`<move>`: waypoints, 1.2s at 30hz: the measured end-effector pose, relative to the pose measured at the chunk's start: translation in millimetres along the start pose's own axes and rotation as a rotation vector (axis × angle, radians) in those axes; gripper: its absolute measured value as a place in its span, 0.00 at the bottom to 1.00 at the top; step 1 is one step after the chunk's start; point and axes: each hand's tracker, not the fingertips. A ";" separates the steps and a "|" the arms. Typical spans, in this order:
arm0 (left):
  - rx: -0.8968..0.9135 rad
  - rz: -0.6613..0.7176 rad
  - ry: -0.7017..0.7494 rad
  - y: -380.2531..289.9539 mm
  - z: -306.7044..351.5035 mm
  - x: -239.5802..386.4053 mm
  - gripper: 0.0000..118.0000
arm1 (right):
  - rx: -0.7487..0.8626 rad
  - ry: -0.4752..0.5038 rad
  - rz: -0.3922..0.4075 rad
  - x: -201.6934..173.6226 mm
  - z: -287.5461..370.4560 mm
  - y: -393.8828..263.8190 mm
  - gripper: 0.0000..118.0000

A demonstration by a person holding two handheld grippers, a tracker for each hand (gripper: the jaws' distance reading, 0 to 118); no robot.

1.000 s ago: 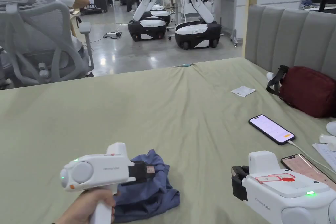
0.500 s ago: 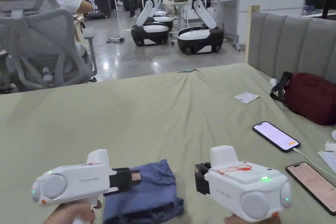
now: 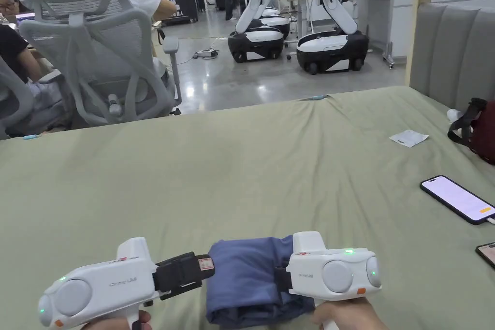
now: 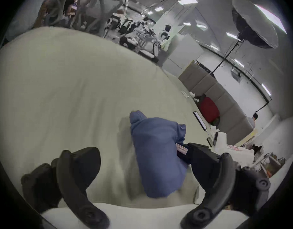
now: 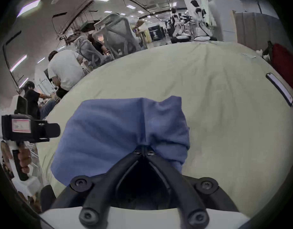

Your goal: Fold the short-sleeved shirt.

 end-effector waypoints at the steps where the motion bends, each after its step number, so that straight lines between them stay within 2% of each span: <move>1: -0.033 0.024 -0.001 -0.4 -14.5 1.6 0.97 | 0.001 0.000 -0.001 0.0 -0.2 -0.5 0.00; 3: -0.080 0.050 -0.020 -1.3 -43.8 0.2 0.95 | 0.008 -0.001 0.003 -0.5 0.4 -2.2 0.00; 5: -0.118 0.057 -0.019 -5.3 -71.9 7.2 0.87 | 0.015 0.000 0.004 0.4 1.3 -3.8 0.00; 6: -0.135 0.049 0.001 -6.1 -82.0 8.3 0.78 | 0.017 0.002 0.003 1.1 1.8 -4.1 0.00; 7: -0.115 0.019 0.019 -8.6 -85.9 15.9 0.75 | 0.016 0.001 0.001 1.9 1.9 -4.7 0.00; 9: -0.093 -0.022 0.006 -3.3 -78.8 25.3 0.43 | 0.018 -0.001 -0.001 1.8 3.9 -4.8 0.00; 12: -0.126 -0.019 -0.021 8.6 -61.7 14.9 0.37 | 0.043 -0.003 0.041 -9.3 12.0 -2.4 0.00; 13: -0.135 -0.005 -0.052 12.1 -53.5 6.2 0.37 | 0.056 -0.012 0.061 -16.5 16.0 -0.5 0.00; 17: -0.100 -0.033 0.001 27.7 -6.9 -38.0 0.37 | 0.153 -0.048 0.170 -61.2 20.6 12.8 0.00; 20: -0.035 0.017 0.077 43.0 48.5 -98.4 0.37 | 0.198 -0.094 0.262 -113.5 8.2 29.7 0.00; 23: 0.041 0.050 0.166 56.7 108.6 -163.8 0.37 | 0.298 -0.073 0.326 -170.5 -7.7 44.8 0.00; 27: 0.114 0.089 0.266 71.8 184.4 -252.6 0.37 | 0.467 -0.009 0.396 -254.9 -37.4 60.6 0.01; 30: 0.127 0.099 0.305 77.8 234.4 -307.3 0.37 | 0.567 0.061 0.390 -317.9 -66.5 64.5 0.01; 33: 0.130 0.147 0.331 80.4 266.8 -353.2 0.37 | 0.628 0.147 0.437 -369.4 -96.1 60.0 0.01; 34: 0.126 0.158 0.335 79.6 269.1 -363.1 0.37 | 0.620 0.151 0.451 -383.0 -104.9 58.6 0.01; 36: 0.113 0.190 0.327 79.2 266.4 -376.8 0.37 | 0.542 0.172 0.432 -403.8 -120.2 57.8 0.01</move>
